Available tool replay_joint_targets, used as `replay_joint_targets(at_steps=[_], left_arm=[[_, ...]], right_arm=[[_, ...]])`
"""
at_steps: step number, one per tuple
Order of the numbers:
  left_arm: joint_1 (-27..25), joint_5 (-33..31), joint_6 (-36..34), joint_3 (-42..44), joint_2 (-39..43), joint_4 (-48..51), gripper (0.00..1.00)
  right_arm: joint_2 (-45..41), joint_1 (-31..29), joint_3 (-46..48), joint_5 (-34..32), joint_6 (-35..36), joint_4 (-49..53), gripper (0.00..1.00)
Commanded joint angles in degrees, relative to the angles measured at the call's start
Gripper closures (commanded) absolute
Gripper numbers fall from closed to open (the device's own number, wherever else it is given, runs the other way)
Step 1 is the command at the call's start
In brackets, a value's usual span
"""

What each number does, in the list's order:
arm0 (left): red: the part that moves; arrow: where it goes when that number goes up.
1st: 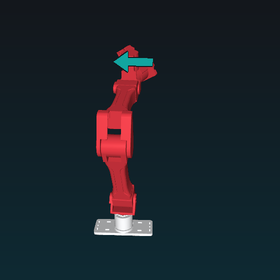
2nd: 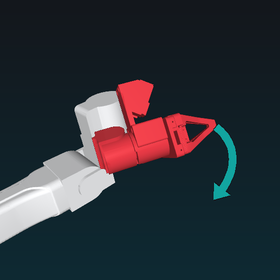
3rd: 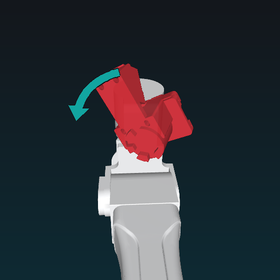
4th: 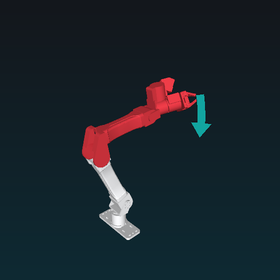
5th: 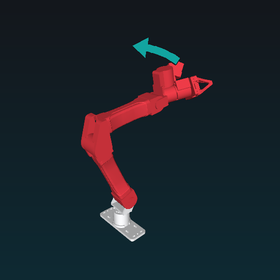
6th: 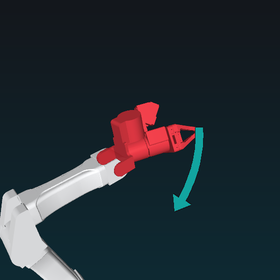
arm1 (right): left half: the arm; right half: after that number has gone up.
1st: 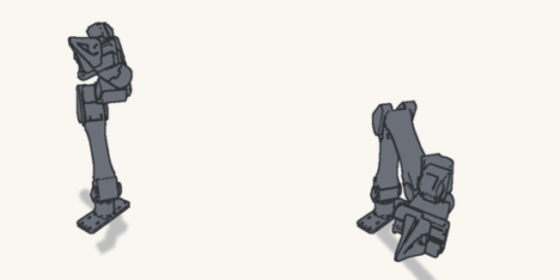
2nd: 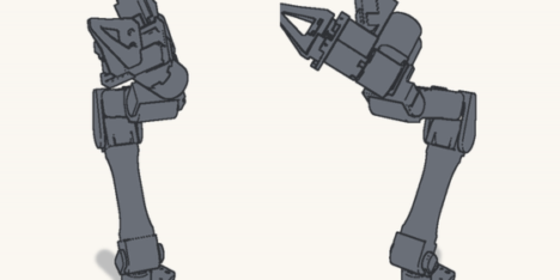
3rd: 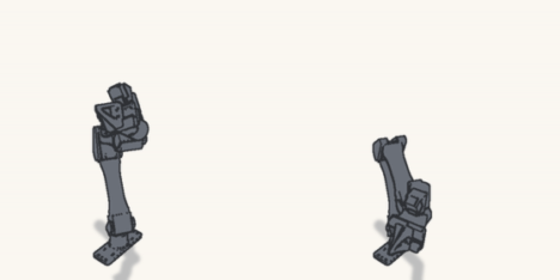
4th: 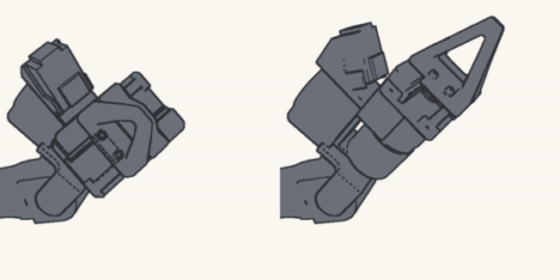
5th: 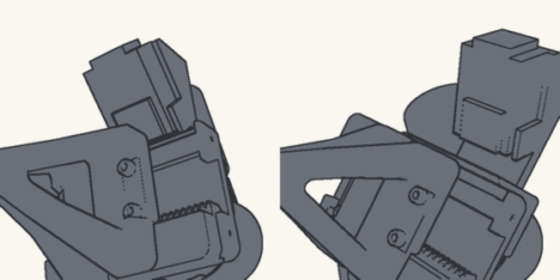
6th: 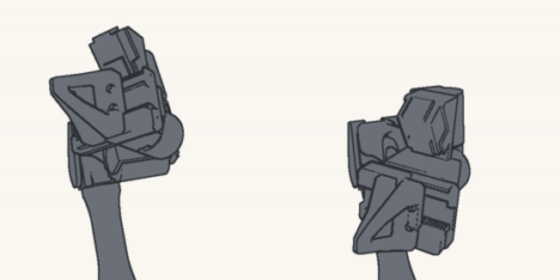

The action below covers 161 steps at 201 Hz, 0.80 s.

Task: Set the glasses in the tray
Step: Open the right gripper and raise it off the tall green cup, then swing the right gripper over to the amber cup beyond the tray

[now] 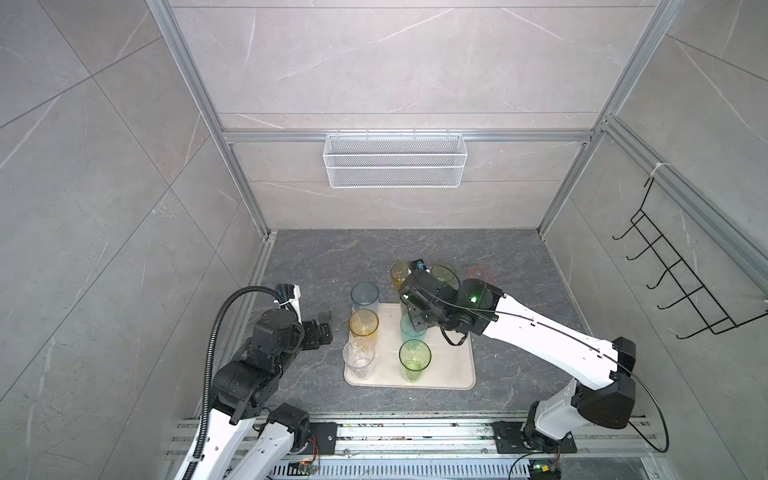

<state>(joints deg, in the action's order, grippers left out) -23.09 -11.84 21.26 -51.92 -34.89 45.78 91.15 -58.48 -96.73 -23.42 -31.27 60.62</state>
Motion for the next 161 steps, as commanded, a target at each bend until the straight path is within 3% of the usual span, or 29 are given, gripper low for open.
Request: replay_joint_targets(at_steps=[1,31,70,161], left_arm=[[0.33,-0.29,0.81,-0.04,0.22,-1.48,0.00],[0.33,-0.34,0.84,-0.05,0.18,-1.48,0.00],[0.35,-0.38,0.82,-0.10,0.22,-1.48,0.00],[0.33,-0.41,0.86,-0.10,0.10,-1.48,0.00]], right_arm=[[2.10,2.68,-3.44,-0.84,4.93,-1.06,0.54],[3.35,7.17,-3.10,-1.51,7.54,-7.10,0.53],[6.87,13.09,-2.57,3.21,8.13,-14.08,0.53],[19.27,20.98,-10.30,12.86,8.24,-14.82,0.53]])
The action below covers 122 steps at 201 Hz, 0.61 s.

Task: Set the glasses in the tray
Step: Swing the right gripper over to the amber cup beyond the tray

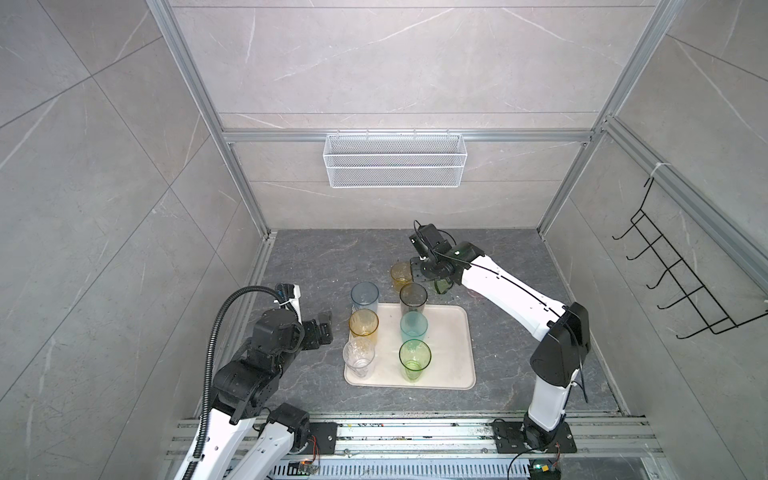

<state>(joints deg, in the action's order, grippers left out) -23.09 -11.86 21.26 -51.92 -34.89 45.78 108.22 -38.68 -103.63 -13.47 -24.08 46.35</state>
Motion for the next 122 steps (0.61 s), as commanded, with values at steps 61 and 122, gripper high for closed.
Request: replay_joint_targets(at_steps=[61,122], left_arm=[[0.33,-0.35,0.93,-0.04,0.06,-1.41,0.00],[0.29,-0.34,0.86,-0.03,-0.26,-1.41,0.00]], right_arm=[[6.85,3.43,-5.72,5.75,2.38,-2.51,0.53],[11.68,3.92,-9.19,7.19,4.47,-2.23,0.50]])
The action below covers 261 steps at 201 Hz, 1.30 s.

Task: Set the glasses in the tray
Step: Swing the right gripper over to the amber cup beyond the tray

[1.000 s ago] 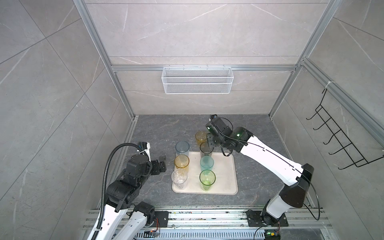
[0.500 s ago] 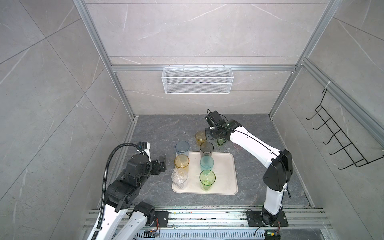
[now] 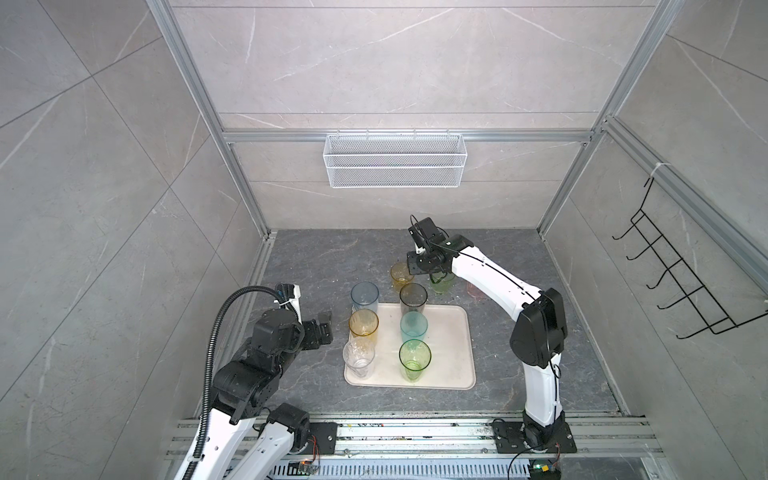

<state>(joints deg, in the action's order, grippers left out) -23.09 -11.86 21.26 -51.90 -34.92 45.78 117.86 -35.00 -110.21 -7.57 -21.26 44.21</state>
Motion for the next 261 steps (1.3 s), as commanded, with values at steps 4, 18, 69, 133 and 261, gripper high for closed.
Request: replay_joint_targets(at_steps=[4,18,69,133,261], left_arm=[[0.25,-0.36,0.84,-0.12,-0.25,-1.40,0.00],[0.31,-0.36,0.87,-0.11,-0.32,-1.39,0.00],[0.27,-0.45,0.83,-0.12,-0.44,-1.40,0.00],[0.26,-0.39,0.80,-0.05,-0.94,-1.39,0.00],[0.29,-0.53,0.78,-0.13,-0.65,-1.31,0.00]], right_arm=[[2.15,0.29,-2.71,1.33,1.72,-0.10,0.50],[2.87,0.37,-3.23,1.65,2.17,-0.23,0.49],[6.74,0.97,-7.91,1.35,2.88,2.66,0.45],[11.04,1.23,-13.56,2.03,3.76,5.63,0.43],[19.32,1.51,-24.80,2.74,2.97,13.71,0.43]])
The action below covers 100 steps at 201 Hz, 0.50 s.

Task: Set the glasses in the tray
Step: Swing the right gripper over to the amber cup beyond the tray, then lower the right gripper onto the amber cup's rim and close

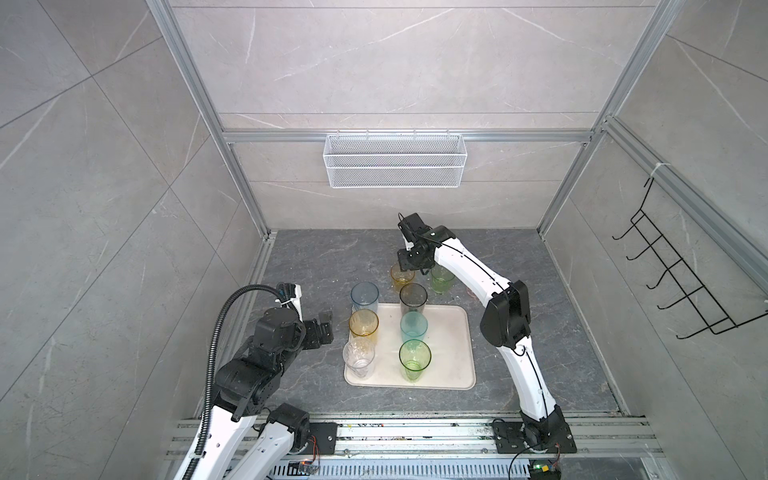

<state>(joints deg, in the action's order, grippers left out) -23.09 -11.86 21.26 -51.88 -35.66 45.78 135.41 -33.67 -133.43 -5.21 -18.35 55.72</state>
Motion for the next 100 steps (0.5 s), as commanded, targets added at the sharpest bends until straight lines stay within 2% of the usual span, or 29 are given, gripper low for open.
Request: replay_joint_targets(at_steps=[1,100], left_arm=[[0.26,-0.53,0.79,-0.15,0.12,-1.31,0.00],[0.24,-0.53,0.80,-0.15,0.07,-1.29,0.00]], right_arm=[[1.82,0.18,-1.63,0.38,0.07,2.20,0.43],[5.08,0.14,-4.11,0.36,-0.48,3.59,0.46]])
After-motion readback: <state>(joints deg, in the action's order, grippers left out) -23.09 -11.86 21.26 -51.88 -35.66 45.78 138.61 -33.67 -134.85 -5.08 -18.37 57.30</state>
